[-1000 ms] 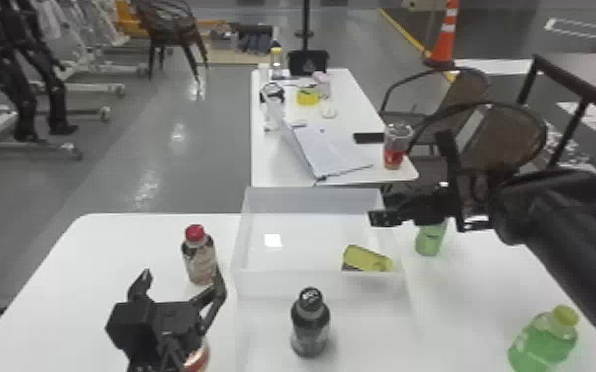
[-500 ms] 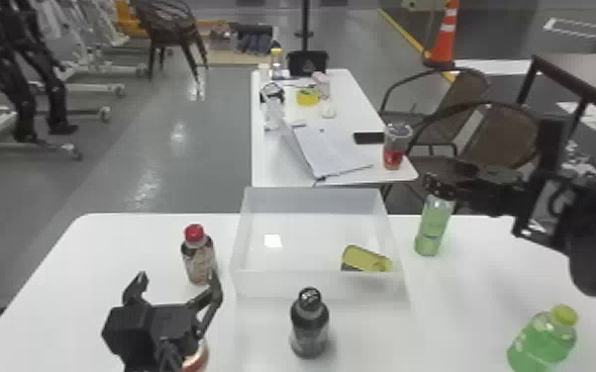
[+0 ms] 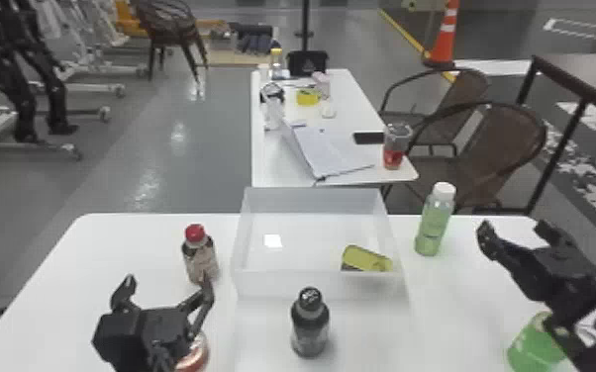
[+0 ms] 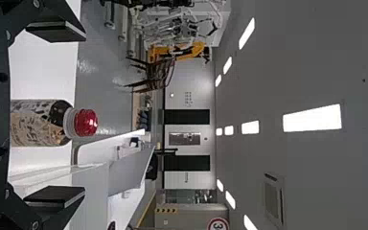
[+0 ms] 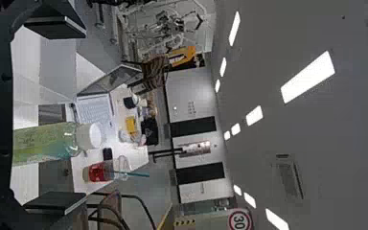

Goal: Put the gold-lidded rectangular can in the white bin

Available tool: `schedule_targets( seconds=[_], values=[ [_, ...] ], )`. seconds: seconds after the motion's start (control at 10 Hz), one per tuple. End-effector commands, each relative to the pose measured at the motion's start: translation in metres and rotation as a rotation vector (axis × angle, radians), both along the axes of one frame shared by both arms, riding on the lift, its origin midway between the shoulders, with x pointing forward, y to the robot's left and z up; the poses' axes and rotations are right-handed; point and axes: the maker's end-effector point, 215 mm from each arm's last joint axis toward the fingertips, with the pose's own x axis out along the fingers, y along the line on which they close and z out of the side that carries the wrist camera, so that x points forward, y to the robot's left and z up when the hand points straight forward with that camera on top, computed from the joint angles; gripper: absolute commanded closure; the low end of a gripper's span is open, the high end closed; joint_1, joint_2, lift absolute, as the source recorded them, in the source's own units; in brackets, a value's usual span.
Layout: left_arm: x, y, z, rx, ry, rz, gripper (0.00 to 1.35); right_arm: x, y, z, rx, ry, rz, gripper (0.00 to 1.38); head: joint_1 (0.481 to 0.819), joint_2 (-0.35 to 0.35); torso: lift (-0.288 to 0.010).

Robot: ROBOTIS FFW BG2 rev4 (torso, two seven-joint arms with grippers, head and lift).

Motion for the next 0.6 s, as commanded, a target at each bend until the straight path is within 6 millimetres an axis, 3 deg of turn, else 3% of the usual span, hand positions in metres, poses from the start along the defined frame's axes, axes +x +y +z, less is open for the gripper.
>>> schedule_targets(
  seconds=[0.0,0.1,0.3,0.5],
  values=[
    [-0.001,0.002,0.003,0.001,-0.008,0.010,0.17,-0.026,-0.007,-0.012,-0.058,-0.039,-0.057,0.10,0.549,0.000,-0.100],
    [-0.001,0.001,0.003,0.003,-0.010,0.008,0.17,-0.038,-0.005,-0.014,-0.089,-0.086,-0.119,0.10,0.549,0.000,-0.100],
    [-0.002,0.002,0.003,0.001,-0.009,0.009,0.17,-0.045,-0.004,-0.039,-0.030,-0.077,-0.177,0.10,0.549,0.000,-0.100],
    [-0.002,0.001,0.001,0.003,-0.003,0.007,0.17,-0.041,-0.005,-0.027,-0.048,-0.098,-0.187,0.11,0.549,0.000,-0.100]
  ],
)
